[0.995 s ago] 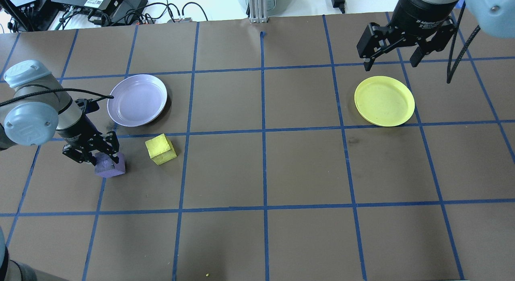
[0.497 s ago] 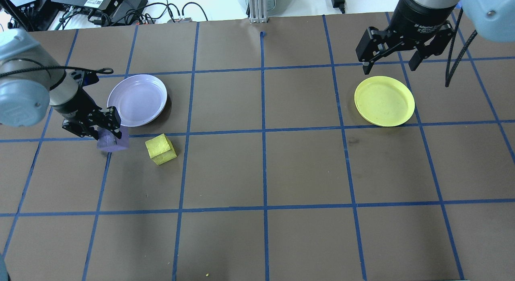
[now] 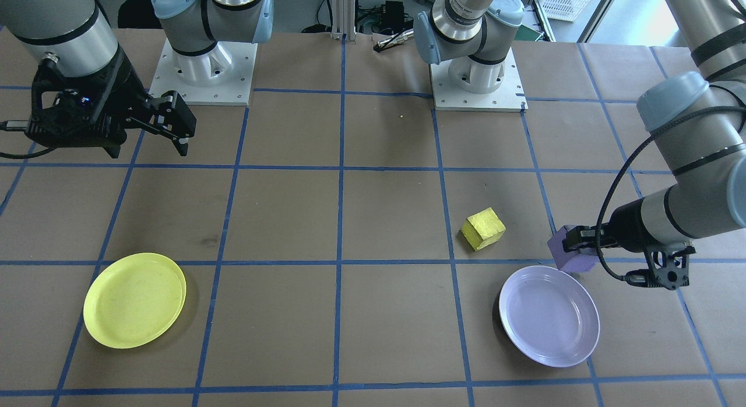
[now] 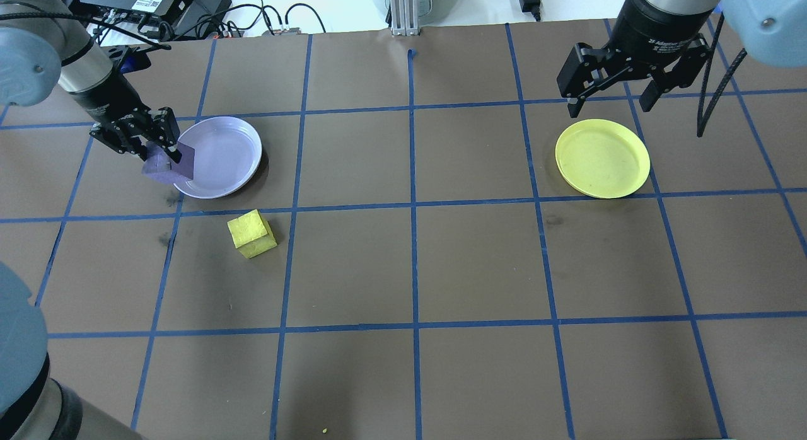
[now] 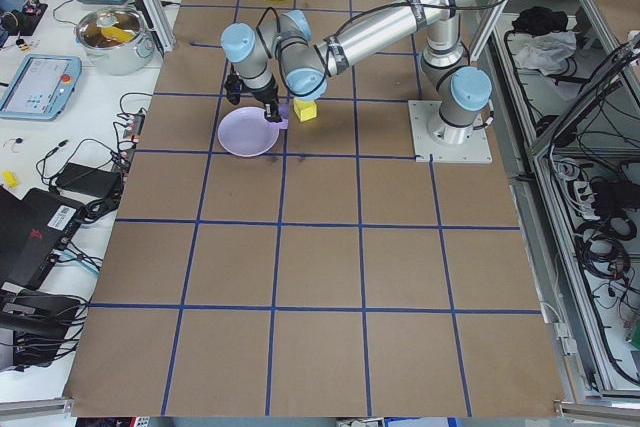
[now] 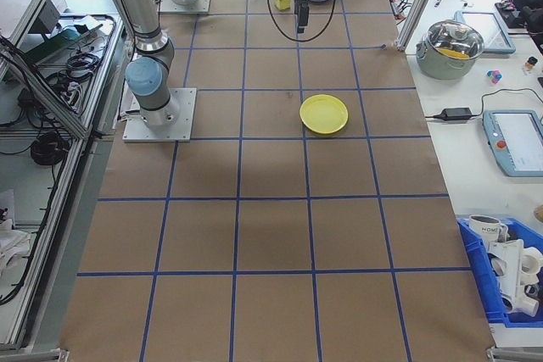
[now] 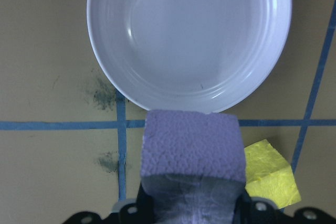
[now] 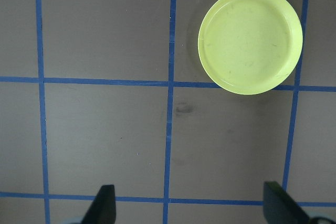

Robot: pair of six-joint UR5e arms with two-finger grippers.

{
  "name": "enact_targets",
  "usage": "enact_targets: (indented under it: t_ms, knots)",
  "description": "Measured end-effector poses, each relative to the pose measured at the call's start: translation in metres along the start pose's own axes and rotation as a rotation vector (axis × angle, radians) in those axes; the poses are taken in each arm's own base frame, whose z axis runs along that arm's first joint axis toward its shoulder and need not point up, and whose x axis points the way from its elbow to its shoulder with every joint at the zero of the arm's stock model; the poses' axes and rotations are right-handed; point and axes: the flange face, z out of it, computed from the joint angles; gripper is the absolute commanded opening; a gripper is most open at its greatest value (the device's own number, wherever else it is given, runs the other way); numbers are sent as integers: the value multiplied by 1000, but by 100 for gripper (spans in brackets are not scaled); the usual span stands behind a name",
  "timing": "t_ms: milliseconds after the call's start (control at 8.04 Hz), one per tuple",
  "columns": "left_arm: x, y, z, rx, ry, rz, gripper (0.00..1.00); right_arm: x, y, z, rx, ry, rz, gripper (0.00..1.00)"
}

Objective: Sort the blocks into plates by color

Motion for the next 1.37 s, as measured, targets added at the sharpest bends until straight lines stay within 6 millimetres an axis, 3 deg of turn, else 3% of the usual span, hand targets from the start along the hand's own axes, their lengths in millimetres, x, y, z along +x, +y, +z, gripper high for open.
enact_targets:
  t_ms: [249, 497, 870, 995, 1119, 1244, 1368]
  knots:
    - [8, -35, 7, 6, -16, 45, 0, 0, 0, 0, 0, -1, -3, 100]
    - [2, -62, 33, 7, -21, 87, 0, 0, 0, 1, 0, -2, -2, 100]
    - [-2, -74, 53, -2, -26, 96, 7, 0, -1, 1, -1, -2, -3, 100]
    - [-4, -75, 57, -11, -35, 89, 31, 0, -1, 1, -1, -2, -4, 100]
    - [-5, -76, 61, -19, -42, 58, 32, 0, -1, 1, -1, -2, -3, 100]
    - [-6, -78, 65, -27, -47, 17, 41, 0, -1, 1, -1, -3, -2, 100]
    - [-8, -78, 68, -35, -62, -10, 56, 0, -1, 2, -3, -4, -2, 100]
